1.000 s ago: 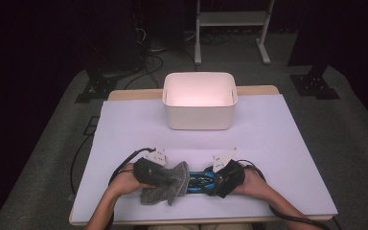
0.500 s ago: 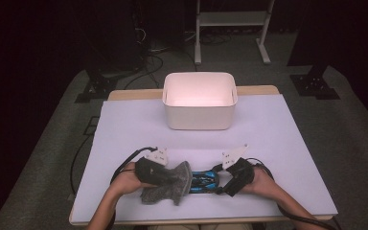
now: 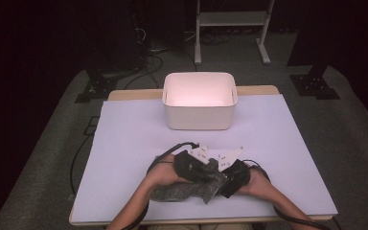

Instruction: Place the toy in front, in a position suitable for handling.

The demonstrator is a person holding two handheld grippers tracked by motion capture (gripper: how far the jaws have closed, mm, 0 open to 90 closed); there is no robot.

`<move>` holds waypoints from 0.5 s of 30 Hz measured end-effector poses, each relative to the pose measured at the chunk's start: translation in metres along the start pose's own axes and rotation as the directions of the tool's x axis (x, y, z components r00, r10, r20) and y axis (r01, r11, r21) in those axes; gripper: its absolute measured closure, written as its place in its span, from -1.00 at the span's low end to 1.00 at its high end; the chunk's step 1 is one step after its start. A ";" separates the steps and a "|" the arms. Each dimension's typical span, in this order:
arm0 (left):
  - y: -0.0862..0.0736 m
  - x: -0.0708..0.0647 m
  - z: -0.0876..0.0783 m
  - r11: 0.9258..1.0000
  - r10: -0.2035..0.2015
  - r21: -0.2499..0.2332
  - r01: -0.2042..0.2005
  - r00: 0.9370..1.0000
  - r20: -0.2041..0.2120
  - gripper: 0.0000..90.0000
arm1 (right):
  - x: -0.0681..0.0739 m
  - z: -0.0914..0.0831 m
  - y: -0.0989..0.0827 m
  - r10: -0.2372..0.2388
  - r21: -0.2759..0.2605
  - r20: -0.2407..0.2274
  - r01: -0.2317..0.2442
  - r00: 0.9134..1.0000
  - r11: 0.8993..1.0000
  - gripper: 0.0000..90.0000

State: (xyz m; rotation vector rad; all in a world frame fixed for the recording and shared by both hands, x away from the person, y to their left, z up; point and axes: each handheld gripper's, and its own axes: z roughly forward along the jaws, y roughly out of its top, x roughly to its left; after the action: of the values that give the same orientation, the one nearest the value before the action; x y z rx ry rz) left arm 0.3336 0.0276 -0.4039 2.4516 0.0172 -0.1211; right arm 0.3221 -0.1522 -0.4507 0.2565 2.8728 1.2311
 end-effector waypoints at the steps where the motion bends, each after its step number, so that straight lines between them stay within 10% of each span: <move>1: 0.002 0.000 0.004 1.000 0.003 0.009 -0.003 1.000 0.007 0.84 | 0.000 0.001 0.000 -0.002 0.002 0.000 0.002 1.000 1.000 -0.57; 6: 0.004 0.002 0.010 0.999 0.011 0.032 -0.012 1.000 0.019 0.84 | 0.001 0.004 -0.002 -0.001 0.030 0.005 0.001 1.000 1.000 -0.56; 15: -0.016 0.001 -0.037 0.999 -0.044 -0.028 0.043 0.997 -0.059 0.84 | -0.001 0.004 0.006 -0.009 0.015 0.005 0.009 1.000 1.000 -0.58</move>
State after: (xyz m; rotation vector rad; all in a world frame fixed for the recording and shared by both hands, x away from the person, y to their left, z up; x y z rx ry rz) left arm 0.3371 0.0638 -0.3857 2.4286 0.0977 -0.0662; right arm 0.3238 -0.1451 -0.4495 0.2463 2.8770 1.2056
